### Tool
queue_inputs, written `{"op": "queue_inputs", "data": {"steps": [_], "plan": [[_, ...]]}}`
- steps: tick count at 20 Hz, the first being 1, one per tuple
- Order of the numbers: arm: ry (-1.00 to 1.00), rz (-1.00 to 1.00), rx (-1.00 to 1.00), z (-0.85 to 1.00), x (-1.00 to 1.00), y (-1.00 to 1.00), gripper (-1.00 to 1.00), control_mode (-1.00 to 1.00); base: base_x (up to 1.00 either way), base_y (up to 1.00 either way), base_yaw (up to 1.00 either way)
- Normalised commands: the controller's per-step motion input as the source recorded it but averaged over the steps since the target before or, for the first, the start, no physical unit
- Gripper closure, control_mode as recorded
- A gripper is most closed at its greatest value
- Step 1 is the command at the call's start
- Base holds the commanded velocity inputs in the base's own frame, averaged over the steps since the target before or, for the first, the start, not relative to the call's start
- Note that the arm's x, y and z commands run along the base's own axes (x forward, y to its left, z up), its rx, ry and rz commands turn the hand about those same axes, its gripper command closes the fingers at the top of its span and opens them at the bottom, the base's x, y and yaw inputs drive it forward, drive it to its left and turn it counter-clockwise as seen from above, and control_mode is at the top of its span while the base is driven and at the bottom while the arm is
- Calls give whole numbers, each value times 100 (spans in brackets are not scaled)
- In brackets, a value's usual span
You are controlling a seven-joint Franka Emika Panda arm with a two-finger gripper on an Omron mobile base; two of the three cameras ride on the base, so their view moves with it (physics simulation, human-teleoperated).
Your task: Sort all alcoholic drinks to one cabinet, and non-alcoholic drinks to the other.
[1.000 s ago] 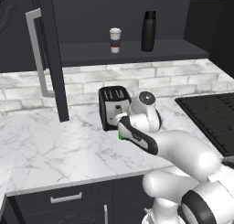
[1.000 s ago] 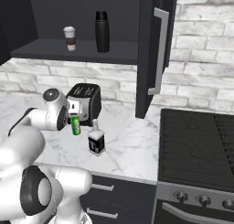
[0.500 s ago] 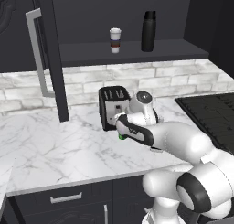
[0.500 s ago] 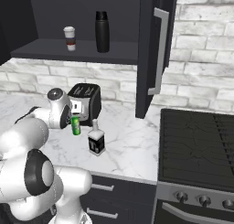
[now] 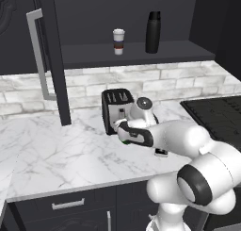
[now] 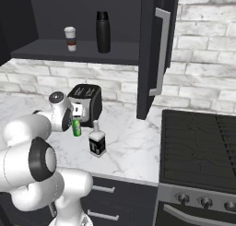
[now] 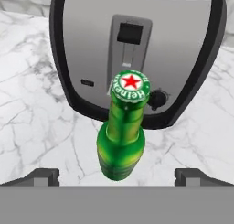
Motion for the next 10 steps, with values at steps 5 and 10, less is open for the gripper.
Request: {"op": "queue_inputs", "data": {"steps": [5,10], "plan": [[5,0,0,-15,16,5,-100,-100,0,0,0],[3,0,0,-9,19,1,-100,-100,0,0,0]]}}
